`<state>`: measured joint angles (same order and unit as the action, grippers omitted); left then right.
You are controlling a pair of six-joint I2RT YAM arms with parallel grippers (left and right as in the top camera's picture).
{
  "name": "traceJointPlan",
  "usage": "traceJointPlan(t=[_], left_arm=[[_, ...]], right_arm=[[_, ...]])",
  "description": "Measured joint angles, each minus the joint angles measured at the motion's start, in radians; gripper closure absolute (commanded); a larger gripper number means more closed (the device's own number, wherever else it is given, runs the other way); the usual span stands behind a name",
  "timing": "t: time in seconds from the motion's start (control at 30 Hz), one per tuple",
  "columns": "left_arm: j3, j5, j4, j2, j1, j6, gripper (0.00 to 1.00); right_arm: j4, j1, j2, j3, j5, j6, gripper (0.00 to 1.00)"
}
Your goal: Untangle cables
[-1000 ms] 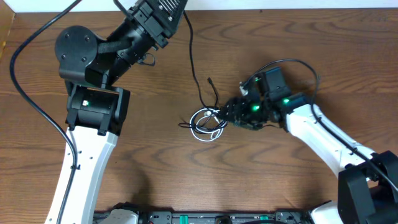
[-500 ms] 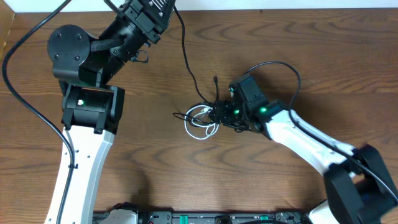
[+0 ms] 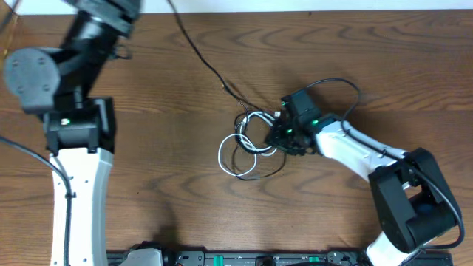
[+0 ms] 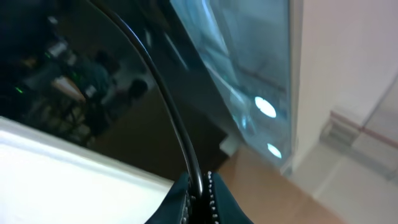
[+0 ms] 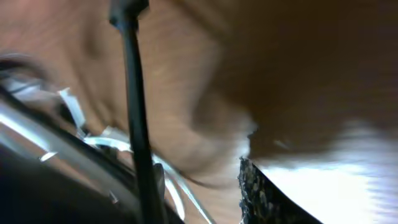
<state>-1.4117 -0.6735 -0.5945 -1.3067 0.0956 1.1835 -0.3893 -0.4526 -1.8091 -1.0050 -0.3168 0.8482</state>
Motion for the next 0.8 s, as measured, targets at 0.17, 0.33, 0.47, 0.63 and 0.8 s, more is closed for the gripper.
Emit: traceJointPlan(t=[0.17,0.33,0.47,0.63,0.8], left_arm=[[0.0,0.0,-0.008,0.0,0.131,0.082,0.93],[0.0,-0.002,-0.006,0.0,0.228,0.11,0.93],[0.0,-0.006,-0.005,0.0,0.277,0.122,0.93],[0.0,-0.009,0.0,0.0,0.338,0.125,0.93],[0.0,-0.015,0.035,0.0,0.394,0.126,0.93]], right_arm=[[-0.056,0.111,0.0,0.0,0.01,-0.066,0.66],[-0.102,0.209,0.0,0.0,0.013,-0.158,0.66],[-0.13,0.267,0.0,0.0,0.016,-0.218,0.65],[-0.151,0.343,0.0,-0.003,0.021,-0.262,0.63],[-0.159,0.45,0.0,-0.006,0.027,-0.307,0.62]])
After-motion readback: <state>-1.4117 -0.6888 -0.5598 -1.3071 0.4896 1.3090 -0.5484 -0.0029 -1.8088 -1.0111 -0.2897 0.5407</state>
